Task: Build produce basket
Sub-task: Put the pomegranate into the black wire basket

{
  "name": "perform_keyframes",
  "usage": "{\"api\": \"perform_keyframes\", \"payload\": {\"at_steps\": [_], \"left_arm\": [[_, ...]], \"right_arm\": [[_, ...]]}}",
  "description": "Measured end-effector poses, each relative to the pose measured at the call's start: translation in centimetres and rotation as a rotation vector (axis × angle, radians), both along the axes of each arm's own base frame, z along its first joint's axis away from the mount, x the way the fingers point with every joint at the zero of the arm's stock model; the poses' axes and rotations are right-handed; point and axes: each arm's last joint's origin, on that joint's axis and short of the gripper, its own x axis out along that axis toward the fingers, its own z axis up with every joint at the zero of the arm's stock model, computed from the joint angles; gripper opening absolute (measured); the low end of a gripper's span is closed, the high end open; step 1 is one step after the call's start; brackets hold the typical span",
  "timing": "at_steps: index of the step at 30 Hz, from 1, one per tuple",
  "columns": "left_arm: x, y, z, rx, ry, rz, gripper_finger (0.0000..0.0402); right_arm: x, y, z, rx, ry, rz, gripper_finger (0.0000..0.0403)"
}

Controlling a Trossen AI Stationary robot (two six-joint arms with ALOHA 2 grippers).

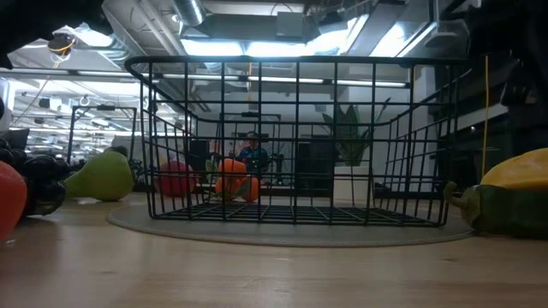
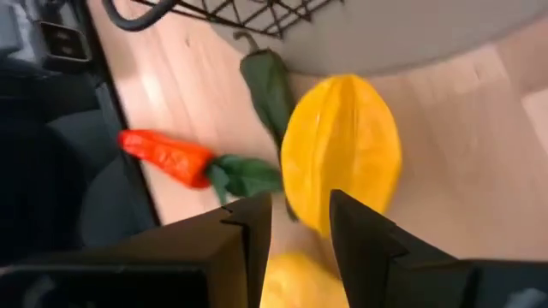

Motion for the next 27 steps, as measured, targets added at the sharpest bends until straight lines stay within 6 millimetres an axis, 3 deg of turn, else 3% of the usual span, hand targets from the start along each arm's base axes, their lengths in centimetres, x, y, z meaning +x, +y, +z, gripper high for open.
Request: {"api": "perform_keyframes", "payload": {"at_steps": [6,14,27], "left_arm": [[0.01,0.01,-0.02,-0.001,0.003,0.001,0.0046],[0.22,0.01,-0.34,-0.004,0.042,0.0,0.0046],[0.58,0.02,-0.94,-0.072,0.118,-0.041,0.0046]], "right_arm": [[0.11,0.96,-0.91,-0.087,0.028,-0.033,0.011],[0.19,0.83,-0.96,-0.186,-0.021,-0.045,0.011],[0.21,0.79,-0.96,-0.192,-0.024,-0.06,0.011]]}}
